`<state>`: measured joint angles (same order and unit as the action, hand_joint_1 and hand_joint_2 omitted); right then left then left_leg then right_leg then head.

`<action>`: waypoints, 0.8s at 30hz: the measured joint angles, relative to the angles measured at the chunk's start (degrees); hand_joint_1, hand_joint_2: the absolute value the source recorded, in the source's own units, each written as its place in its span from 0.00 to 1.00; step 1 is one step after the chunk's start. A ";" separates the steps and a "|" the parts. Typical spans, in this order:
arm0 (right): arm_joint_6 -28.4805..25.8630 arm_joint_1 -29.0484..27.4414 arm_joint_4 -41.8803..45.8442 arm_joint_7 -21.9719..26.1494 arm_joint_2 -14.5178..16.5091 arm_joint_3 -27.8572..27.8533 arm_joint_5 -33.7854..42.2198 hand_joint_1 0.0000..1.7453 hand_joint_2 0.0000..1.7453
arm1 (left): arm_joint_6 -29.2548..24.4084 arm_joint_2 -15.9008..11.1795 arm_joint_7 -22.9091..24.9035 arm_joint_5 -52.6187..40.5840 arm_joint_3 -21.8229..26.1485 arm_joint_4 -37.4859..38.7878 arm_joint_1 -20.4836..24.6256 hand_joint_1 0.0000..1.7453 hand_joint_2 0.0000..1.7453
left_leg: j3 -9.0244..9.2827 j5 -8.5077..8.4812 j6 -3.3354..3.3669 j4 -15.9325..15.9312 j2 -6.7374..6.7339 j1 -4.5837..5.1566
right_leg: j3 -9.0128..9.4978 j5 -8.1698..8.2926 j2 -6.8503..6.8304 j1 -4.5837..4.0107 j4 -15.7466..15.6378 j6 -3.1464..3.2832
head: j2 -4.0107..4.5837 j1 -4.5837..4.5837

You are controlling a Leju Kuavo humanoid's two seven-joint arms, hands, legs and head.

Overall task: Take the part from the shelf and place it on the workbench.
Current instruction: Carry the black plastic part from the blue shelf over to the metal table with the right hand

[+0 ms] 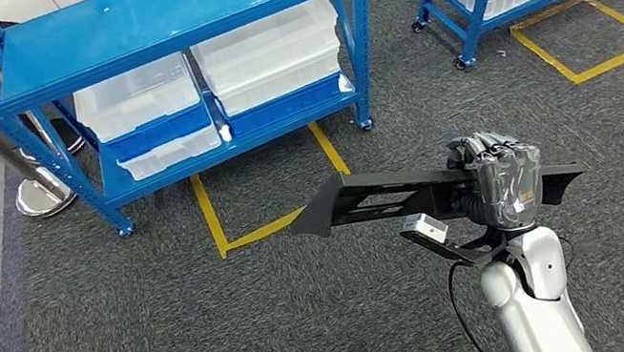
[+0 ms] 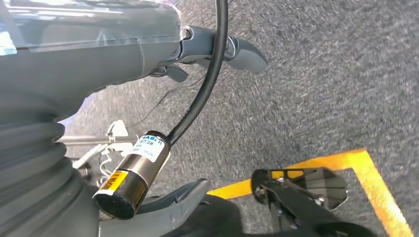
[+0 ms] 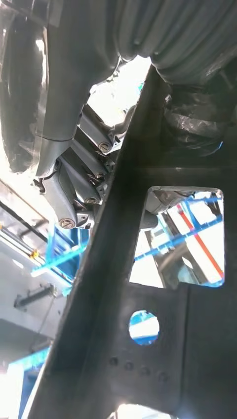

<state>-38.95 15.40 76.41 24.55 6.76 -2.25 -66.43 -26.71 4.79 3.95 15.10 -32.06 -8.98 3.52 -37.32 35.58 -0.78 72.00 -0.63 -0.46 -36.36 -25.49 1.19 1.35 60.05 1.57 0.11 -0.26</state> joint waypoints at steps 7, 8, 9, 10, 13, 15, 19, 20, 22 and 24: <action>0.00 -0.03 1.20 0.18 0.05 -0.52 -0.15 0.99 1.00 | -0.04 -0.12 0.01 0.00 -0.04 0.02 -0.10 0.00 1.00 | 5.85 -7.59 1.64 -12.58 5.44 -0.11 | -0.56 0.72 5.56 0.10 0.19 -0.98 | 0.00 0.02; 0.00 -0.09 1.42 0.23 0.05 -0.67 -0.17 0.99 1.00 | -0.05 -0.16 0.01 0.00 -0.06 0.02 -0.02 0.00 1.00 | 6.05 -7.43 1.73 -13.07 5.76 -0.08 | -0.83 1.02 6.26 0.26 0.04 -1.46 | 0.00 0.04; 0.00 -0.24 1.71 0.27 0.05 -0.92 -0.20 0.99 1.00 | -0.07 -0.14 0.01 0.00 -0.08 0.02 0.08 0.00 1.00 | 6.17 -7.58 1.84 -13.49 5.14 -0.04 | -1.05 1.35 7.00 0.34 -0.23 -1.98 | 0.00 0.06; 0.00 -0.46 2.05 0.32 0.02 -1.24 -0.18 0.99 1.00 | -0.05 -0.10 0.01 0.00 -0.11 0.02 0.18 0.00 1.00 | 6.33 -7.83 2.00 -13.97 4.34 -0.17 | -1.22 1.49 6.85 0.35 -0.32 -2.35 | 0.00 0.05; 0.00 -0.58 2.93 0.41 -0.07 -2.26 0.12 0.99 1.00 | 0.00 -0.03 0.01 0.00 -0.23 0.02 0.03 0.00 1.00 | 6.60 -8.78 2.79 -15.36 1.66 -0.37 | -3.52 -1.63 1.46 -0.16 4.20 -2.76 | 0.00 -0.19; 0.00 -0.66 3.16 0.47 -0.07 -2.70 0.29 0.99 1.00 | 0.03 -0.03 0.01 0.00 -0.36 0.02 -0.13 0.00 1.00 | 6.42 -8.83 3.06 -15.33 -0.13 -0.13 | -6.76 -5.20 -0.65 -0.14 11.37 -3.00 | 0.00 -0.27; 0.00 -1.33 3.93 0.52 -0.09 -3.97 0.42 0.99 1.00 | 0.11 -0.01 -0.01 -0.03 -0.60 0.02 -0.11 0.00 1.00 | 6.20 -8.42 2.84 -14.77 -3.42 -0.01 | -4.16 -2.71 -2.11 -0.07 8.80 -3.23 | 0.00 -0.28; 0.00 -1.32 4.20 0.52 -0.09 -4.24 0.43 0.99 1.00 | 0.11 -0.01 -0.02 -0.03 -0.68 0.02 -0.06 0.00 1.00 | 6.19 -8.17 2.64 -14.52 -4.12 0.07 | -1.90 -1.57 -3.53 -0.32 4.92 -2.99 | 0.00 -0.28; 0.00 -1.26 4.69 0.53 -0.09 -4.57 0.44 0.99 1.00 | 0.11 -0.01 -0.03 -0.05 -0.91 0.02 0.03 0.00 1.00 | 6.16 -7.67 2.07 -13.95 -5.26 0.39 | 0.60 -0.51 -5.50 -0.80 0.19 -2.42 | 0.00 -0.27; 0.00 -1.29 5.07 0.59 -0.13 -5.09 0.48 0.99 1.00 | 0.11 0.00 -0.04 -0.07 -1.19 0.02 0.10 0.00 1.00 | 6.22 -7.43 1.51 -13.75 -6.38 0.65 | 0.45 -0.41 -4.90 -1.01 -0.27 -1.94 | 0.00 -0.26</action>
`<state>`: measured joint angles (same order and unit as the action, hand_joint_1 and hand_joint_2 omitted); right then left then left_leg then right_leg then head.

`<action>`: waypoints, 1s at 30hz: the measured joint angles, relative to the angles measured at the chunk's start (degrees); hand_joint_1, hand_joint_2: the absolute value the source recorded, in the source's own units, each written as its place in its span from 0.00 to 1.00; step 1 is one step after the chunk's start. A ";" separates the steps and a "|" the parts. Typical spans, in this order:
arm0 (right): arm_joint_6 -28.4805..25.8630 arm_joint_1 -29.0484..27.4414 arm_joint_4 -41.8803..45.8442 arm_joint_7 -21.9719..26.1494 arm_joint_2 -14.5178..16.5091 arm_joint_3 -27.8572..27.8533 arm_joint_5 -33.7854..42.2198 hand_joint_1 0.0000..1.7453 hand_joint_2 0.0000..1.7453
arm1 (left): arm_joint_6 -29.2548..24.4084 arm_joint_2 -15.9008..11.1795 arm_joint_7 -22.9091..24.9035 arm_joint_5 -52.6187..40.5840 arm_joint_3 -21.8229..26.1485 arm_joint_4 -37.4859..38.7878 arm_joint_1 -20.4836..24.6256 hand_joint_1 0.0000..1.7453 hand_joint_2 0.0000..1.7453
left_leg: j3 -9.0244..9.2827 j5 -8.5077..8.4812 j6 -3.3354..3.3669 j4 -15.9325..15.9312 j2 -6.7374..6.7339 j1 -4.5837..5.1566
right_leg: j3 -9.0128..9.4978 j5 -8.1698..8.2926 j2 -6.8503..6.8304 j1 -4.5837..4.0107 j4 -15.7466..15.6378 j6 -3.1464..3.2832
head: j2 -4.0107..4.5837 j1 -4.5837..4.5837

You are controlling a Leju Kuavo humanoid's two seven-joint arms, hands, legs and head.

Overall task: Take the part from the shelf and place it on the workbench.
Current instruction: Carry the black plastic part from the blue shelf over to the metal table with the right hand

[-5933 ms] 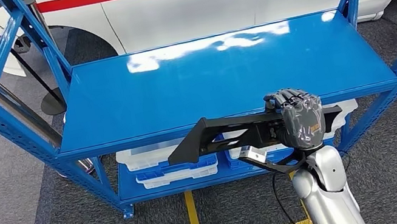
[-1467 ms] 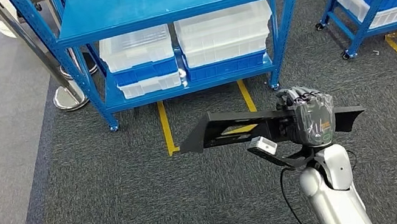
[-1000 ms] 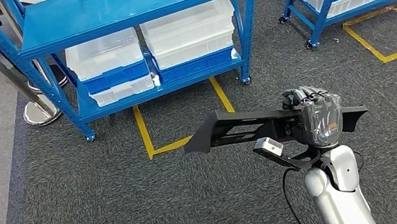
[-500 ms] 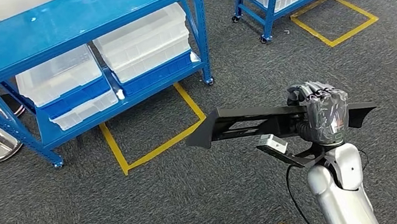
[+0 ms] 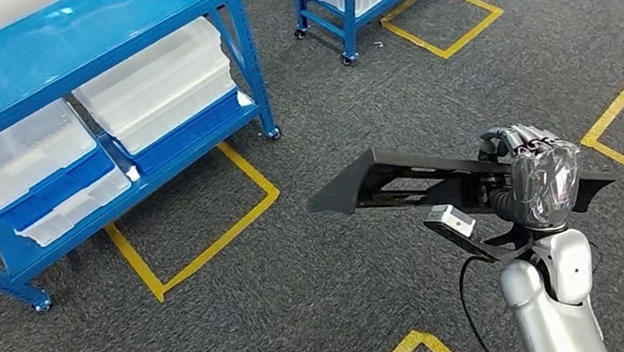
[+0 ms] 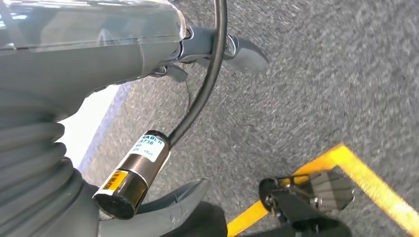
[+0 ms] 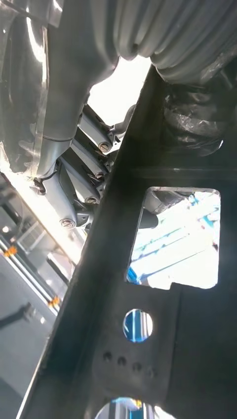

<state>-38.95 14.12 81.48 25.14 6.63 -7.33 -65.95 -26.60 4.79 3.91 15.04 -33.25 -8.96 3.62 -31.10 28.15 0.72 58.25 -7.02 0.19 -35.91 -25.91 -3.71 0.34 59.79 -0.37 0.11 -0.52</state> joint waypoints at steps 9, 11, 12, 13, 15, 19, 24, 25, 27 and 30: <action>0.00 -0.52 1.16 0.10 -0.19 -1.50 0.14 0.99 1.00 | 0.00 0.00 -0.16 -0.11 -0.50 0.00 -0.19 0.00 1.00 | -6.02 6.77 -1.45 14.72 6.67 -0.81 | -0.52 0.95 6.74 0.77 -0.24 1.41 | 0.00 0.02; 0.00 -0.62 1.43 0.10 -0.19 -1.64 0.16 0.99 1.00 | 0.00 -0.01 -0.38 -0.11 -0.62 0.00 -0.13 0.00 1.00 | -2.85 2.79 -1.12 7.91 8.39 -0.95 | -0.57 1.03 8.43 0.94 0.03 1.20 | 0.00 0.02; 0.00 -0.60 1.62 0.10 -0.19 -1.66 0.17 0.99 1.00 | -0.01 -0.03 -0.46 -0.11 -0.67 0.00 -0.12 0.00 1.00 | -1.31 1.45 -0.95 4.46 9.77 -1.03 | -0.73 1.11 9.23 0.96 0.21 0.95 | 0.00 0.01; 0.00 -0.60 1.83 0.09 -0.20 -1.69 0.19 0.99 1.00 | -0.01 -0.04 -0.52 -0.11 -0.71 0.00 -0.06 0.00 1.00 | -0.29 0.80 -0.79 2.10 10.89 -1.06 | -1.00 1.27 9.96 1.01 0.31 0.59 | 0.00 0.01; 0.00 -0.83 2.28 0.01 -0.25 -1.83 0.19 0.99 1.00 | -0.01 -0.07 -0.55 -0.10 -0.78 0.00 0.16 0.00 1.00 | 0.22 0.78 -0.49 0.70 11.29 -0.91 | -1.56 1.83 11.34 1.12 0.13 -0.42 | 0.00 0.01; 0.00 -1.46 3.26 -0.19 -0.60 -2.39 0.29 0.99 1.00 | 0.04 -0.07 -0.51 -0.11 -0.89 0.00 0.43 0.00 1.00 | 0.31 -0.43 1.08 -0.59 8.21 -1.13 | -3.55 -0.05 8.25 0.99 3.03 -1.62 | 0.00 -0.15; 0.00 -2.17 3.63 -0.18 -0.77 -3.06 0.92 0.99 1.00 | 0.00 -0.10 -0.34 -0.11 -1.20 0.00 0.21 0.00 1.00 | -0.16 -0.54 1.45 -0.52 4.03 -0.55 | -7.76 -5.18 3.86 0.98 14.53 -2.05 | 0.00 -0.26; 0.00 -2.39 3.84 -0.13 -0.80 -3.27 1.09 0.99 1.00 | -0.01 -0.10 -0.32 -0.11 -1.25 0.00 0.25 0.00 1.00 | -0.16 -0.46 1.40 -0.45 3.24 -0.49 | -5.95 -3.76 3.40 0.92 11.83 -1.94 | 0.00 -0.26; 0.00 -2.56 4.47 0.02 -0.83 -3.54 1.34 0.99 1.00 | 0.00 -0.09 -0.31 -0.11 -1.40 0.00 0.37 0.00 1.00 | -0.07 -0.12 1.09 -0.19 1.86 -0.22 | -1.30 -1.08 0.78 0.42 4.04 -1.31 | 0.00 -0.25; 0.00 -2.85 5.33 0.08 -0.91 -3.81 1.45 0.99 1.00 | -0.01 -0.11 -0.35 -0.11 -1.62 0.00 0.46 0.00 1.00 | 0.15 0.30 0.37 -0.02 0.13 0.22 | 0.68 -0.31 -0.52 -0.44 -0.15 -0.21 | 0.00 -0.23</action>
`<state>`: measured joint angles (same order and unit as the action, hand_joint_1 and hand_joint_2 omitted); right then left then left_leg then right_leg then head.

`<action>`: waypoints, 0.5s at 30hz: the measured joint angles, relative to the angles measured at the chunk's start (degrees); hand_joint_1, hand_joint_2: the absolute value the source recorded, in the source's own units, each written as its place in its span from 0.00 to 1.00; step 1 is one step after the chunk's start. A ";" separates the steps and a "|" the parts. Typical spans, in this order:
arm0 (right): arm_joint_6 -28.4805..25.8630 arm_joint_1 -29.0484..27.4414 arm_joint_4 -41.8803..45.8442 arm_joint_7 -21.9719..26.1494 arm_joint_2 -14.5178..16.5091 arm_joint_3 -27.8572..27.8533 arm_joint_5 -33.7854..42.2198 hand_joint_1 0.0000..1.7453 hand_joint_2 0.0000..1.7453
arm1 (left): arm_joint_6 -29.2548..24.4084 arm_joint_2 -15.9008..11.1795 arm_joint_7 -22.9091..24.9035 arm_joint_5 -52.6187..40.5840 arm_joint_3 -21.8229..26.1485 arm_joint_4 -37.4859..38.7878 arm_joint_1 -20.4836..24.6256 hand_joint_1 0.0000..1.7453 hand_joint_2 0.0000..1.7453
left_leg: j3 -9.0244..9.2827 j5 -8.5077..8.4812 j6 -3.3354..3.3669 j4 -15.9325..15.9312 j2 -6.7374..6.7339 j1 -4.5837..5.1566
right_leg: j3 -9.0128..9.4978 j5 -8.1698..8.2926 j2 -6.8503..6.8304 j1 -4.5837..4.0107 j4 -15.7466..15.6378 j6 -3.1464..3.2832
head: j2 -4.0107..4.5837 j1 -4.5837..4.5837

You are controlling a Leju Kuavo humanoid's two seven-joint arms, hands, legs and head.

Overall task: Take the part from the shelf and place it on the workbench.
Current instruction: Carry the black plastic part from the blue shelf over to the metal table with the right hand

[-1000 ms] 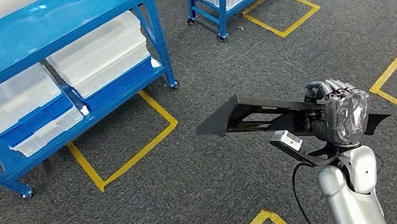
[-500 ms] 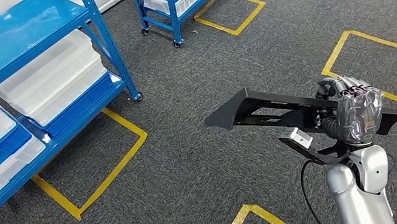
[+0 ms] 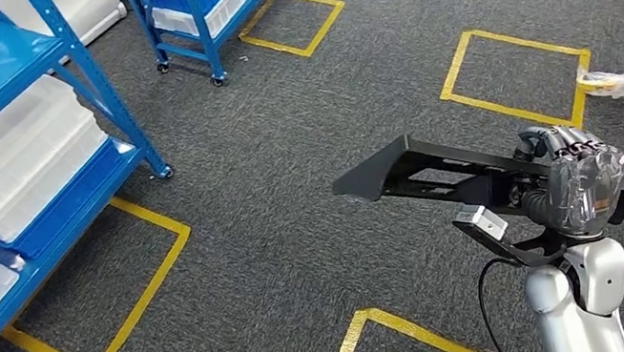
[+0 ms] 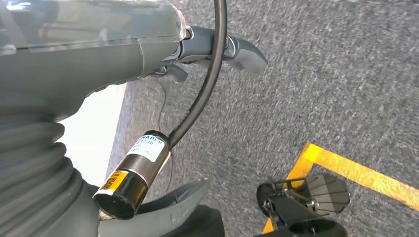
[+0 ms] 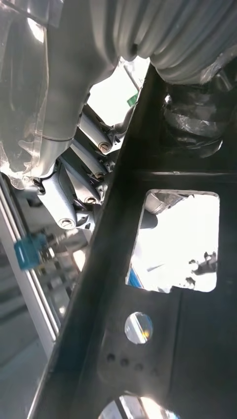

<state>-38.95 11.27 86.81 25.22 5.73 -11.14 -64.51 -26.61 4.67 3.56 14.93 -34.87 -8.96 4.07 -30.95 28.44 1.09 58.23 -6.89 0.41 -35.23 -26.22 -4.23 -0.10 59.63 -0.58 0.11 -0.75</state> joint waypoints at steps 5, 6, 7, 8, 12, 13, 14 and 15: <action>0.00 -0.73 1.08 -0.23 -0.19 -0.42 -0.12 0.99 1.00 | -0.18 -0.04 -0.30 0.06 -0.09 0.00 0.15 0.00 1.00 | -2.02 4.43 -1.27 5.85 3.99 -0.50 | 0.14 0.84 3.55 0.82 -1.00 1.44 | 0.00 0.03; 0.00 -0.76 1.14 -0.50 -0.20 -0.42 -0.22 0.99 1.00 | -0.25 -0.04 -0.38 0.16 -0.09 0.00 0.07 0.00 1.00 | -3.77 6.38 -1.44 9.77 5.47 -0.59 | 0.07 0.93 4.29 0.85 -1.01 1.60 | 0.00 0.04; 0.00 -0.88 1.14 -0.85 -0.23 -0.42 -0.35 0.99 1.00 | -0.32 -0.04 -0.45 0.33 -0.10 0.00 -0.04 0.00 1.00 | -5.53 7.81 -1.57 13.54 6.13 -0.63 | 0.01 0.96 5.12 0.84 -0.98 1.68 | 0.00 0.04; 0.00 -1.08 1.14 -1.31 -0.29 -0.42 -0.47 0.99 1.00 | -0.36 -0.03 -0.47 0.51 -0.10 0.00 -0.15 0.00 1.00 | -6.72 8.22 -1.66 15.95 6.41 -0.66 | -0.02 0.97 6.02 0.84 -0.92 1.71 | 0.00 0.05; 0.00 -1.68 1.19 -2.40 -0.48 -0.41 -0.59 0.99 1.00 | 0.21 0.01 0.88 0.44 -0.13 0.02 -0.27 0.00 1.00 | -2.89 1.51 -1.31 6.76 9.16 -1.05 | -0.13 0.96 9.47 0.92 -0.36 1.52 | 0.00 0.02; 0.00 -1.72 1.22 -2.40 -0.50 -0.41 -0.51 0.99 1.00 | 0.33 0.03 1.26 0.30 -0.16 0.04 -0.30 0.00 1.00 | -1.52 0.42 -1.13 3.53 10.88 -1.23 | -0.39 1.00 10.27 0.93 -0.13 1.25 | 0.00 0.02; 0.00 -1.78 1.26 -2.42 -0.52 -0.42 -0.42 0.99 1.00 | 0.42 0.05 1.54 0.16 -0.22 0.07 -0.30 0.00 1.00 | -0.75 0.01 -0.97 1.60 12.29 -1.31 | -0.77 1.14 11.02 1.03 0.00 0.84 | 0.00 0.01; 0.00 -1.90 1.29 -2.43 -0.55 -0.42 -0.33 0.99 1.00 | 0.47 0.08 1.68 0.11 -0.30 0.10 -0.29 0.00 1.00 | -0.53 0.19 -0.82 0.94 12.97 -1.30 | -1.16 1.38 11.80 1.18 0.00 0.34 | 0.00 0.00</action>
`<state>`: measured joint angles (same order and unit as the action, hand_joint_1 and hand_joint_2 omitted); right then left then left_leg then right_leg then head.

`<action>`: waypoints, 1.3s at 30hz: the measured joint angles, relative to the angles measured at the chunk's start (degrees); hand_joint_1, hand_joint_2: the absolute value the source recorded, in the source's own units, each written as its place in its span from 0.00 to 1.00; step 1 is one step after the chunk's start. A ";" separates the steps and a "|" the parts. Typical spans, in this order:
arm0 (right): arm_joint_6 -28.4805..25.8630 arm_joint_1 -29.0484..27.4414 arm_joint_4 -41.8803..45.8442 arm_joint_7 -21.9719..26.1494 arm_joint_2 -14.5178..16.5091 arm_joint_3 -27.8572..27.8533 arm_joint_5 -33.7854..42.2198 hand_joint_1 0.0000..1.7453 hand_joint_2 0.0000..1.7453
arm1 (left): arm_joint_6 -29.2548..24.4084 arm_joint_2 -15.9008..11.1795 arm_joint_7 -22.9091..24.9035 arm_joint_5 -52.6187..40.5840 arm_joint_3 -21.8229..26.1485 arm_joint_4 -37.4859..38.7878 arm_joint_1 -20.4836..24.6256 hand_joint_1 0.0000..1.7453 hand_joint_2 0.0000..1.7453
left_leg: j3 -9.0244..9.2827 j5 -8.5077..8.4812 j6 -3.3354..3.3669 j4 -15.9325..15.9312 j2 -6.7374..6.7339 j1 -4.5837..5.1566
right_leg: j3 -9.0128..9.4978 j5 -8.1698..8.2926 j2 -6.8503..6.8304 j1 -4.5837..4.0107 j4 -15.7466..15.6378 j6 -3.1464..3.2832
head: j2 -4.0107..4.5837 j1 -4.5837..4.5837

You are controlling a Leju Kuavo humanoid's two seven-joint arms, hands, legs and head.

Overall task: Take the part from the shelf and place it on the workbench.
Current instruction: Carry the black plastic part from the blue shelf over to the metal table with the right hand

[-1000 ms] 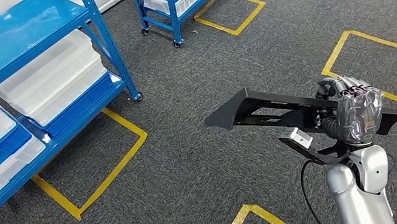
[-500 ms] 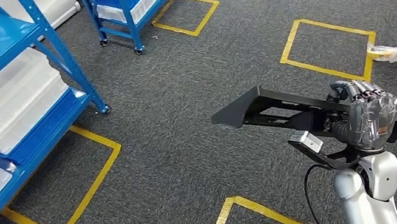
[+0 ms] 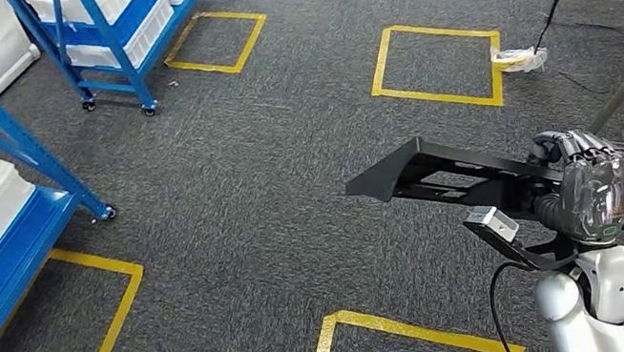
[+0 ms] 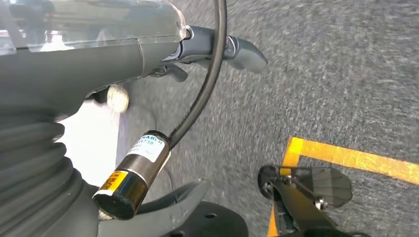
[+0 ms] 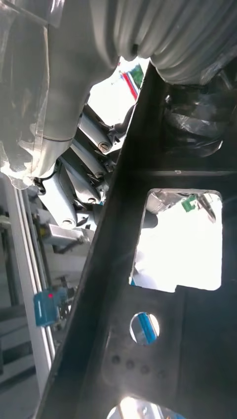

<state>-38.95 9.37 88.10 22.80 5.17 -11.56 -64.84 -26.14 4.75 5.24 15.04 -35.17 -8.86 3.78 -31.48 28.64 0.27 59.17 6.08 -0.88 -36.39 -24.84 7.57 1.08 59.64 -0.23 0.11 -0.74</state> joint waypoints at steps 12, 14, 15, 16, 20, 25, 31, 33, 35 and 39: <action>0.00 -1.00 0.31 0.46 -0.59 -0.01 0.17 0.99 1.00 | -0.85 0.14 -0.88 -0.23 -0.42 0.01 0.10 0.00 1.00 | 0.47 -0.65 1.42 -1.54 -10.21 0.40 | -2.05 -2.65 -9.66 0.04 5.95 -1.74 | 0.00 -0.30; 0.00 -1.02 0.32 0.87 -0.59 -0.10 0.26 0.99 1.00 | -1.01 0.07 -1.26 -0.33 -0.70 0.01 0.26 0.00 1.00 | 0.74 -0.26 0.83 -1.38 -11.33 0.64 | 1.13 -1.23 -11.71 -0.41 0.31 -1.16 | 0.00 -0.28; 0.00 -1.03 0.32 1.08 -0.58 -0.25 0.33 0.99 1.00 | -1.11 0.02 -1.48 -0.30 -0.81 0.01 0.32 0.00 1.00 | 0.88 -0.12 0.51 -1.37 -11.83 0.76 | 1.43 -1.30 -12.03 -0.68 -0.43 -0.85 | 0.00 -0.27; 0.00 -1.08 0.33 1.26 -0.57 -0.45 0.41 0.99 1.00 | -1.20 -0.02 -1.66 -0.25 -0.89 0.01 0.36 0.00 1.00 | 1.05 -0.02 0.19 -1.41 -12.36 0.83 | 1.36 -1.16 -11.34 -0.83 -0.47 -0.59 | 0.00 -0.26; 0.00 -1.11 0.44 1.47 -0.52 -0.89 0.58 0.99 1.00 | -1.34 -0.14 -1.84 -0.11 -1.13 0.02 0.45 0.00 1.00 | -0.48 3.40 -0.84 2.88 -9.03 0.38 | 1.60 -0.59 -8.65 -0.26 -1.20 0.94 | 0.00 -0.25; 0.00 -1.23 0.36 1.97 -0.37 -1.05 1.06 0.99 1.00 | -1.36 -0.19 -1.68 -0.12 -1.20 0.03 0.03 0.00 1.00 | -6.41 6.55 -0.88 14.49 -6.34 0.29 | 1.40 -0.61 -4.51 -0.53 -0.81 1.37 | 0.00 -0.23; 0.00 -1.15 0.34 2.95 -0.11 -1.45 1.40 0.99 1.00 | -1.21 -0.46 -0.50 -0.30 -1.58 0.16 0.31 0.00 1.00 | -0.29 -0.14 0.25 -0.17 -1.89 0.29 | 0.49 -0.47 0.01 -0.14 -0.03 0.00 | 0.00 -0.23; 0.00 -1.28 0.36 3.19 -0.06 -1.93 1.52 0.99 1.00 | -1.24 -0.53 -0.62 -0.27 -1.69 0.16 0.50 0.00 1.00 | -0.02 -0.55 0.93 -0.84 -3.18 0.28 | 0.14 -0.31 0.20 -0.04 -0.09 -0.72 | 0.00 -0.25; 0.00 -1.17 0.42 3.31 0.02 -2.36 1.70 0.99 1.00 | -1.32 -0.59 -0.94 -0.28 -1.73 0.16 0.51 0.00 1.00 | 0.26 -1.07 1.77 -1.70 -4.72 0.16 | -1.34 -2.19 -2.89 -0.31 2.84 -1.05 | 0.00 -0.36; 0.00 -1.33 0.46 3.37 0.20 -2.79 2.00 0.99 1.00 | -1.36 -0.67 -1.11 -0.37 -2.09 0.16 0.28 0.00 1.00 | 0.29 -1.00 2.25 -1.92 -7.91 0.47 | -7.08 -7.41 -7.04 -0.05 15.05 -1.64 | 0.00 -0.43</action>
<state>-38.95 8.04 88.56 26.16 5.38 -14.35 -62.84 -27.50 4.08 4.13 14.67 -37.25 -8.70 4.07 -31.19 27.63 2.53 57.25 -1.83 -0.41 -43.47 -32.24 0.52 1.03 74.69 -1.87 0.11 -1.17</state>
